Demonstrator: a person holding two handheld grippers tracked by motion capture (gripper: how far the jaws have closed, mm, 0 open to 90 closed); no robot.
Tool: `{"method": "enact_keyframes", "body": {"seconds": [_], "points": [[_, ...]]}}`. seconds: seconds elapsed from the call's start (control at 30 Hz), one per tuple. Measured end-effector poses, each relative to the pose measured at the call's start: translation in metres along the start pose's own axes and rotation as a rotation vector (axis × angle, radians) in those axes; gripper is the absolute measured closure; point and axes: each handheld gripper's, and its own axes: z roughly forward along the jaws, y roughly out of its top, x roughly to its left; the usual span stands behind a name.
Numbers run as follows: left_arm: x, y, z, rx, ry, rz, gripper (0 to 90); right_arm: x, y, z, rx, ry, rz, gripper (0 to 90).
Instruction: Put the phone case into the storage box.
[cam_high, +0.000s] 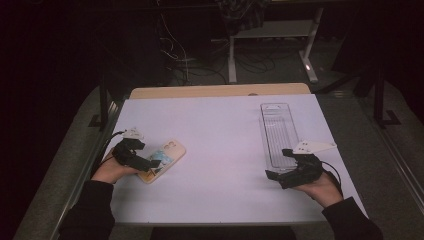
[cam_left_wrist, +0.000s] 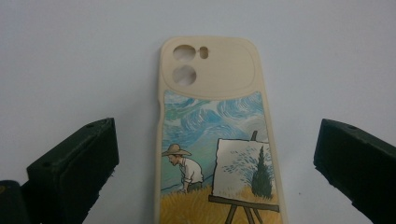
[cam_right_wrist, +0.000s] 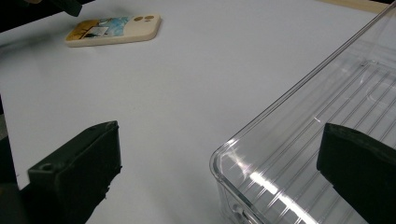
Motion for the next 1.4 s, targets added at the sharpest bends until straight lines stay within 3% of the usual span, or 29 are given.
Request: {"method": "enact_keyframes", "body": {"seconds": [0.33, 0.37, 0.43, 0.63, 0.97, 1.07, 1.4], "points": [[-0.002, -0.005, 0.01, 0.046, 0.014, 0.023, 0.0, 0.0, 0.0, 0.0, 0.0, -0.001, 0.001, 0.0], [-0.003, -0.006, 0.012, 0.041, 0.009, 0.008, 0.0, 0.0, 0.0, 0.0, 0.0, -0.001, 0.0, 0.0], [-0.002, -0.006, 0.012, 0.062, 0.008, 0.029, 0.0, 0.0, 0.0, 0.0, 0.0, 0.0, 0.0, 0.0], [-0.004, -0.008, 0.015, 0.065, 0.01, 0.01, 0.0, 0.0, 0.0, 0.0, 0.0, -0.001, 0.0, 0.0], [-0.009, -0.011, 0.025, 0.136, 0.03, 0.047, 0.0, 0.0, 0.0, 0.0, 0.0, -0.001, 0.0, 0.0], [-0.011, -0.012, 0.027, 0.176, 0.049, 0.079, 0.0, 0.0, 0.0, 0.0, 0.0, -0.001, -0.001, 0.0], [-0.012, -0.013, 0.03, 0.188, 0.052, 0.083, 0.0, 0.0, 0.0, 0.0, 0.001, -0.001, -0.001, 0.0]]}}
